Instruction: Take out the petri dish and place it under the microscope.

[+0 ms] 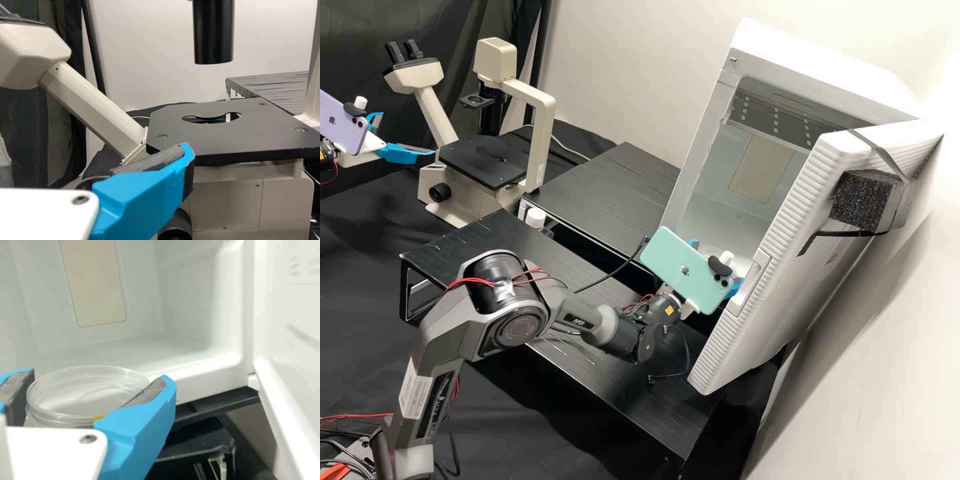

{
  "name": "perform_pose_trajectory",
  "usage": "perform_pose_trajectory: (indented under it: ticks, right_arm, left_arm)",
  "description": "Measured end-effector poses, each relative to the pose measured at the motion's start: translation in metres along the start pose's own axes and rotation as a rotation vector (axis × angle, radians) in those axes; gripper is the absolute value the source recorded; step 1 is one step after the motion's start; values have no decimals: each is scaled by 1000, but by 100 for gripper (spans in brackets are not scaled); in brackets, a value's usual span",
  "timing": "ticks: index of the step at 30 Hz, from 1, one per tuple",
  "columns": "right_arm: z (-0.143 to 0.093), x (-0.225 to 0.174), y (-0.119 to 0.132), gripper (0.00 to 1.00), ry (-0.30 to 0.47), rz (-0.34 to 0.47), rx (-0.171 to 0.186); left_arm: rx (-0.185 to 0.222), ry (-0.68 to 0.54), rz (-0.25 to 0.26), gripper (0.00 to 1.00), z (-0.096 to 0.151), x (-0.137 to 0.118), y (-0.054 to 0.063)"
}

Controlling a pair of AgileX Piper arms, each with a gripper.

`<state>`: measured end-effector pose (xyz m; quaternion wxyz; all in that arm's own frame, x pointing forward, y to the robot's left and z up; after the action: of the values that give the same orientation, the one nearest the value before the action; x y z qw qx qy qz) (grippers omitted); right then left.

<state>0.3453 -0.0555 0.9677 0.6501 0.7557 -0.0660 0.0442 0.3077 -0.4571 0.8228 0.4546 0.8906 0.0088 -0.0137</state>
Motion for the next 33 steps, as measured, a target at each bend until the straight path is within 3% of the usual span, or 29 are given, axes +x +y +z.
perform_pose_trajectory:
  ticks: [10, 15, 17, 24, 33]
  right_arm:
    - [-16, -62, -19, 0, 133, 30, 6]
    - [-33, -97, -41, 0, 166, 2, 9]
    - [-43, -107, -53, 0, 188, -26, -8]
    - [-89, -140, -94, 0, 371, -135, -72]
    - [-139, -164, -138, 0, 560, -191, -74]
  left_arm:
    - [0, 0, 0, 100, 0, 0, 0]
    - [0, 0, 0, 100, 0, 0, 0]
    - [0, 0, 0, 100, 0, 0, 0]
    - [0, 0, 0, 100, 0, 0, 0]
    - [0, 0, 0, 100, 0, 0, 0]
